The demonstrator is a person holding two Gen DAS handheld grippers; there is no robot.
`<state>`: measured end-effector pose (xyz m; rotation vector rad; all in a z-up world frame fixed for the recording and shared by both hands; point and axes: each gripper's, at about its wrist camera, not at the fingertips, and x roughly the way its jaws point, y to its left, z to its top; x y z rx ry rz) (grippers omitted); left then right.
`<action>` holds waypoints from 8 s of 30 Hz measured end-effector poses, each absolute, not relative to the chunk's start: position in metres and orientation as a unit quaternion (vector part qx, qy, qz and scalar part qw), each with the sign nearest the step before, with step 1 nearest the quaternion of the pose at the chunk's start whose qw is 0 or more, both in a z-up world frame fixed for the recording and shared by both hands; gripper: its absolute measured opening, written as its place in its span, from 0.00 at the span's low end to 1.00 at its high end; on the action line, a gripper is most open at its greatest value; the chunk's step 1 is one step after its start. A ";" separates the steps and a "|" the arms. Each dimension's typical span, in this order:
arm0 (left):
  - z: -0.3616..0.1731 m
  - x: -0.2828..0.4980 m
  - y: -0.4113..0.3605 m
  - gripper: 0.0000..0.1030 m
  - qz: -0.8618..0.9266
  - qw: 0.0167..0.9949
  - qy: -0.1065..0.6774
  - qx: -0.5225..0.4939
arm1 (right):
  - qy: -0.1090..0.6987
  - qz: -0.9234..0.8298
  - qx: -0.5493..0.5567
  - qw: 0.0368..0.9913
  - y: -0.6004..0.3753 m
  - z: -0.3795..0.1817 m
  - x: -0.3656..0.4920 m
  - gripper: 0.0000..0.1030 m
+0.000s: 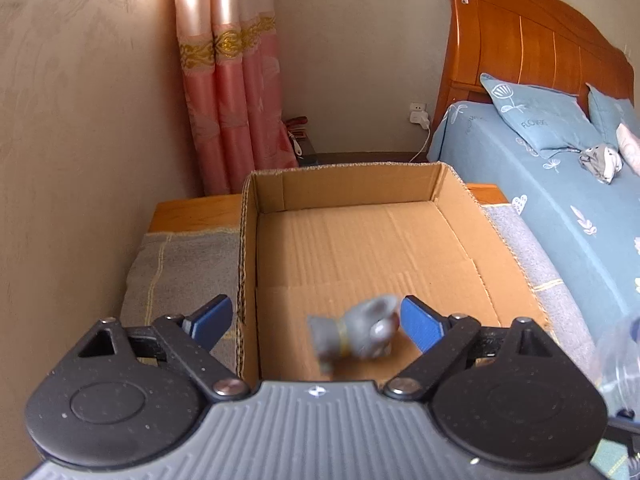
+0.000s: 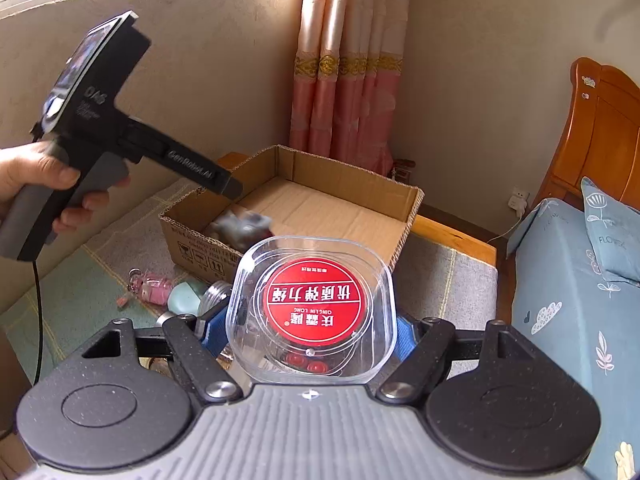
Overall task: Organize rigid objects
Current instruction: 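Carry grey figurine into cardboard box and open left tool while right carries clear box, then lower clear red-label box into cardboard box and open right tool, then grasp pink keychain bottle with left tool while right tool approaches red toy robot, then close right tool on red 'S.L' toy robot while left lifts pink keychain bottle, then drop pink keychain bottle into cardboard box while right tool carries red robot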
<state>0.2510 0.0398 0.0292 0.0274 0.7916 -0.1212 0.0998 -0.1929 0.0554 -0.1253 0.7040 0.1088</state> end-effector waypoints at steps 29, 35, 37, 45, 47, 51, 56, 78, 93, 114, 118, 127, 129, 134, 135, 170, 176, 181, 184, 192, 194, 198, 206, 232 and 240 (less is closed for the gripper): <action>0.016 0.110 0.071 0.92 0.005 0.929 0.368 0.027 | 0.416 -0.006 -0.011 0.909 -0.219 0.032 0.299 0.78; 0.014 0.109 0.080 0.92 0.023 0.929 0.368 0.020 | 0.407 -0.026 -0.022 0.913 -0.217 0.025 0.329 0.84; 0.013 0.109 0.083 0.92 0.025 0.928 0.371 0.016 | 0.400 -0.037 -0.025 0.915 -0.218 0.026 0.330 1.00; 0.009 0.109 0.088 0.92 0.030 0.925 0.379 0.009 | 0.398 -0.021 -0.012 0.917 -0.221 0.042 0.304 1.00; 0.009 0.108 0.088 0.92 0.032 0.924 0.381 0.007 | 0.400 -0.014 -0.011 0.916 -0.219 0.045 0.296 1.00; 0.009 0.105 0.090 0.92 0.030 0.924 0.381 0.002 | 0.400 -0.006 -0.018 0.916 -0.213 0.050 0.277 1.00; 0.011 0.099 0.088 0.92 0.019 0.926 0.377 0.015 | 0.395 0.001 -0.025 0.918 -0.206 0.057 0.251 1.00; -0.005 0.083 0.077 0.92 -0.012 0.917 0.397 0.032 | 0.394 0.127 -0.033 0.910 -0.144 -0.024 0.044 1.00; -0.018 0.085 0.072 0.92 -0.030 0.911 0.410 0.040 | 0.408 0.072 -0.060 0.908 -0.121 -0.075 0.038 1.00; -0.061 0.171 0.077 0.92 -0.013 0.915 0.402 -0.031 | 0.384 -0.013 -0.004 0.923 -0.147 -0.082 0.034 1.00; -0.069 0.181 0.074 0.92 0.003 0.916 0.400 -0.015 | 0.383 -0.017 -0.003 0.924 -0.147 -0.082 0.034 1.00; -0.077 0.146 0.091 0.92 -0.004 0.917 0.397 0.029 | 0.378 -0.017 -0.003 0.926 -0.147 -0.083 0.033 1.00; -0.077 0.143 0.093 0.92 -0.005 0.918 0.396 0.031 | 0.375 -0.017 -0.003 0.927 -0.147 -0.084 0.032 1.00; -0.069 0.141 0.090 0.90 -0.037 0.932 0.359 0.044 | 0.373 -0.017 -0.003 0.928 -0.147 -0.084 0.031 1.00; -0.068 0.141 0.089 0.89 -0.046 0.933 0.354 0.048 | 0.373 -0.017 -0.003 0.928 -0.147 -0.084 0.031 1.00; -0.080 0.144 0.078 0.52 -0.118 0.920 0.370 0.053 | 0.395 0.032 -0.030 0.918 -0.136 -0.079 0.023 0.99; -0.080 0.142 0.079 0.52 -0.120 0.918 0.373 0.060 | 0.392 0.052 -0.038 0.918 -0.131 -0.075 0.025 0.83; -0.079 0.141 0.078 0.52 -0.120 0.915 0.379 0.065 | 0.393 0.057 -0.043 0.917 -0.130 -0.070 0.024 0.65; -0.076 0.139 0.076 0.52 -0.120 0.912 0.384 0.076 | 0.398 0.061 -0.051 0.914 -0.130 -0.068 0.025 0.60; -0.058 0.131 0.076 0.51 -0.119 0.902 0.407 0.078 | 0.401 0.088 -0.094 0.907 -0.129 -0.056 0.025 0.60; -0.053 0.130 0.074 0.50 -0.115 0.899 0.414 0.086 | 0.399 0.097 -0.103 0.906 -0.132 -0.049 0.024 0.60; -0.039 0.125 0.070 0.48 -0.114 0.899 0.413 0.089 | 0.391 0.109 -0.114 0.907 -0.139 -0.036 0.026 0.59; -0.002 0.124 0.059 0.48 -0.124 0.910 0.383 0.100 | 0.373 0.112 -0.124 0.913 -0.152 -0.011 0.038 0.59; 0.048 0.329 0.021 0.48 -0.119 0.905 0.399 0.091 | 0.305 0.077 -0.079 0.946 -0.199 0.069 0.118 0.59; 0.021 0.361 0.023 0.73 -0.089 0.902 0.416 0.074 | 0.318 0.062 -0.070 0.943 -0.209 0.065 0.137 0.59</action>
